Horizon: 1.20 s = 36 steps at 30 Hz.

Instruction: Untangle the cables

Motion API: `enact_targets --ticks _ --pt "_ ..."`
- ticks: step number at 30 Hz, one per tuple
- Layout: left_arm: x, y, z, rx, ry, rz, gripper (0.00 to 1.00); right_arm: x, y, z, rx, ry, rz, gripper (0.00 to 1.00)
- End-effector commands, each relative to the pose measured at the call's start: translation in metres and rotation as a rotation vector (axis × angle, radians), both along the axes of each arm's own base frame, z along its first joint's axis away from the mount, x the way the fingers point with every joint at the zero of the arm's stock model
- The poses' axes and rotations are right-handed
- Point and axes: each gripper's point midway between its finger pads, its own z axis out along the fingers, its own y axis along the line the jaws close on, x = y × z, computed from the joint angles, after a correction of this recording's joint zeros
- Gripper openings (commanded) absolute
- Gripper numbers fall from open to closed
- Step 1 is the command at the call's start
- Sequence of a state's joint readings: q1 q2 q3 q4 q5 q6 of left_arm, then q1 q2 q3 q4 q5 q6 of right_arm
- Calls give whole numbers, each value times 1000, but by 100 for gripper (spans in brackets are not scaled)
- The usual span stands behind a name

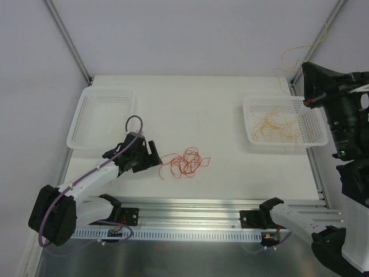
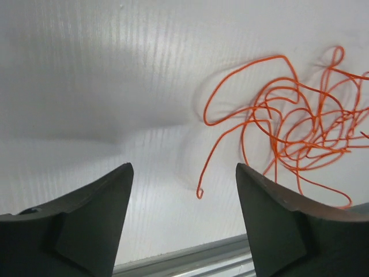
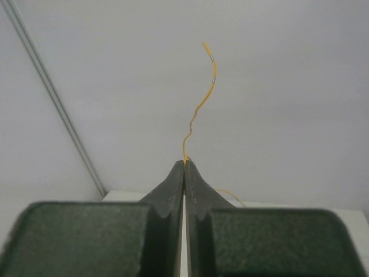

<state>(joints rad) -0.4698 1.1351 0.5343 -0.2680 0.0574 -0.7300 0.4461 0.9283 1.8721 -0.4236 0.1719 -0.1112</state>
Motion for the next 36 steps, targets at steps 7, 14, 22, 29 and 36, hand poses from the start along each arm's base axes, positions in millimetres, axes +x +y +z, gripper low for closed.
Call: enact_targets --ticks 7,14,22,29,36 --pt "21 4 103 -14 -342 -103 99 68 -20 -44 -165 145 -258 1" --pt "15 15 143 14 -522 -158 99 104 -40 -87 -166 254 -322 1" --pt "3 28 150 41 -591 -164 99 137 -61 -118 -64 354 -300 1" --pt "-1 30 137 56 -559 -169 99 154 -92 -145 20 430 -330 1" --pt "-2 28 125 60 -522 -185 99 166 -112 -230 67 587 -338 1"
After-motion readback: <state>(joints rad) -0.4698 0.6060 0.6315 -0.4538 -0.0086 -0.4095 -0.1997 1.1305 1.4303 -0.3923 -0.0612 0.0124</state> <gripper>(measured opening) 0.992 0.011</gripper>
